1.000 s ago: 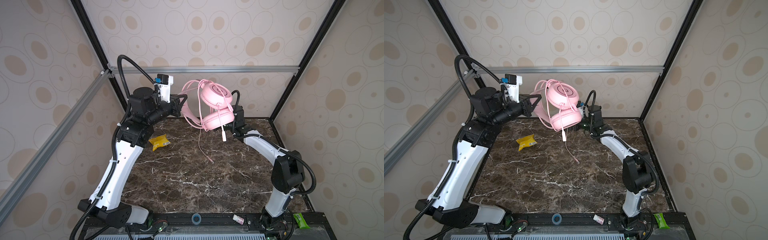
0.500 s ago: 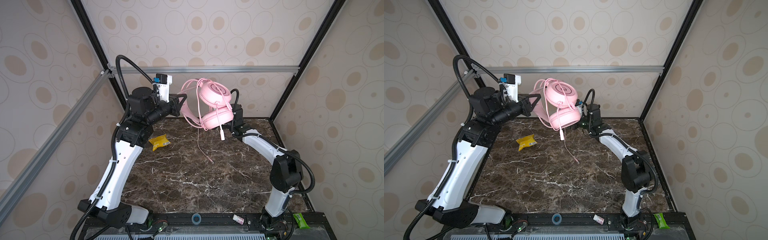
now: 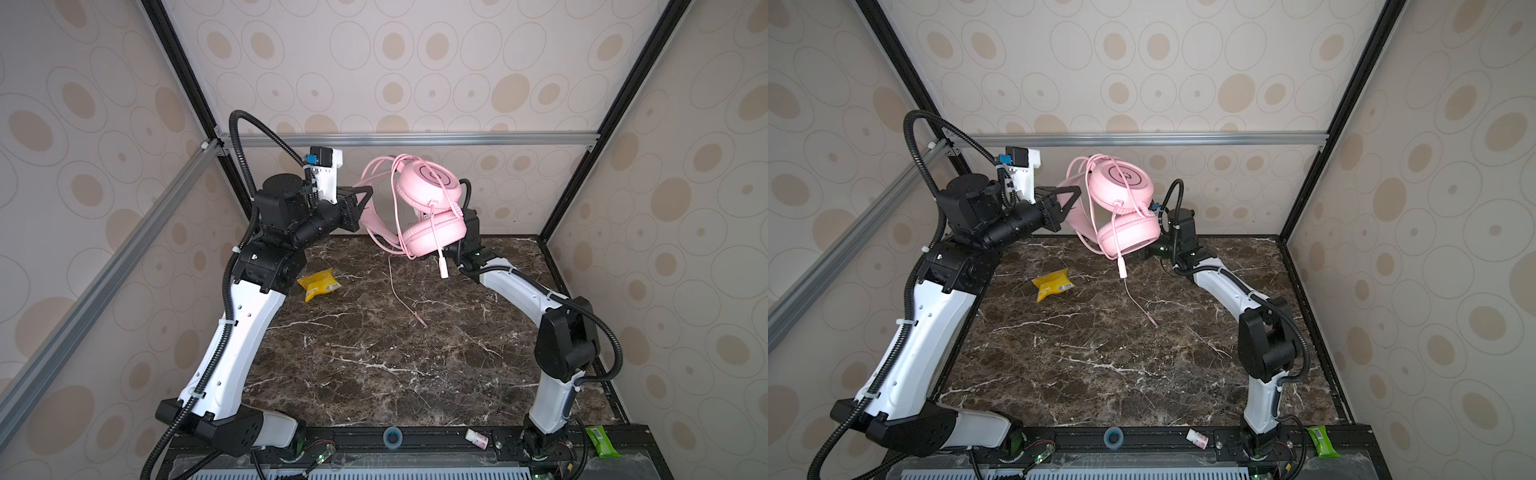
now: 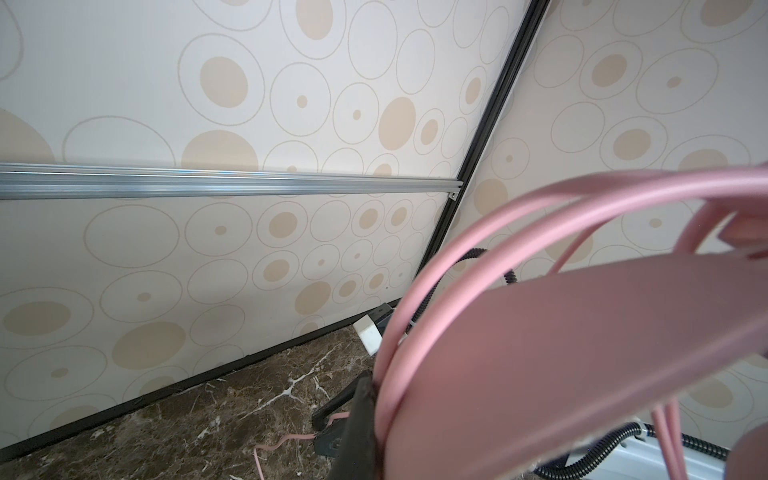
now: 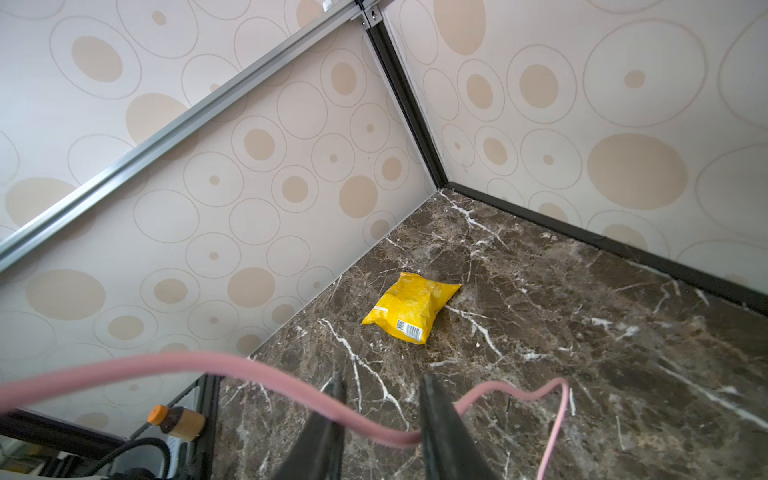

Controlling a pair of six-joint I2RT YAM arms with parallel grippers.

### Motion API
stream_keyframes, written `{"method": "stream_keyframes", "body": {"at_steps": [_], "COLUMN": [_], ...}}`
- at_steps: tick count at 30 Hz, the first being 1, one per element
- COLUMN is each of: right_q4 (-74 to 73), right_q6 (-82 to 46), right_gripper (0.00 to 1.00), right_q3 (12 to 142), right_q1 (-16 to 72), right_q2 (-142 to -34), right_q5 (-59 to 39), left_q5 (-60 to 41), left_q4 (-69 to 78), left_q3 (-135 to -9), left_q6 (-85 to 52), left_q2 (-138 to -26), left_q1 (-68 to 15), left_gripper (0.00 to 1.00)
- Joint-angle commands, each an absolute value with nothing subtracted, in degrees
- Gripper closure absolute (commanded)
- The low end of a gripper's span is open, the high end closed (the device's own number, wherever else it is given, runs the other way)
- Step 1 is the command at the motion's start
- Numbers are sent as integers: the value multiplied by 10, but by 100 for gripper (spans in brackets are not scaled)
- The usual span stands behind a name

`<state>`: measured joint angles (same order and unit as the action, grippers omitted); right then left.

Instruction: Wrap the headphones

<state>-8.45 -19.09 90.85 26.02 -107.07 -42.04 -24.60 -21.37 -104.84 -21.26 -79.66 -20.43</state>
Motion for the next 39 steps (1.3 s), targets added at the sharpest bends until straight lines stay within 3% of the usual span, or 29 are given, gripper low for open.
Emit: {"method": "stream_keyframes", "body": {"at_steps": [1, 10, 19, 39], "right_q4": [-98, -103, -91, 191], "right_q6": [-193, -205, -220, -80], "right_gripper": [76, 89, 95, 100], "right_q3": [920, 863, 792, 776], "right_q1": [264, 265, 272, 344], "right_q2": [-1071, -1033, -981, -876], "right_q5": [-430, -421, -400, -345], "left_q5": [-256, -232, -148, 104], "left_q4": [-165, -143, -70, -227], "left_q3": [-1050, -1044, -979, -1004], "left_q6": [-245, -256, -305, -312], "left_q2": [-775, -773, -755, -780], "left_q1": [-198, -194, -189, -189], "left_gripper": [100, 100, 100, 100]}}
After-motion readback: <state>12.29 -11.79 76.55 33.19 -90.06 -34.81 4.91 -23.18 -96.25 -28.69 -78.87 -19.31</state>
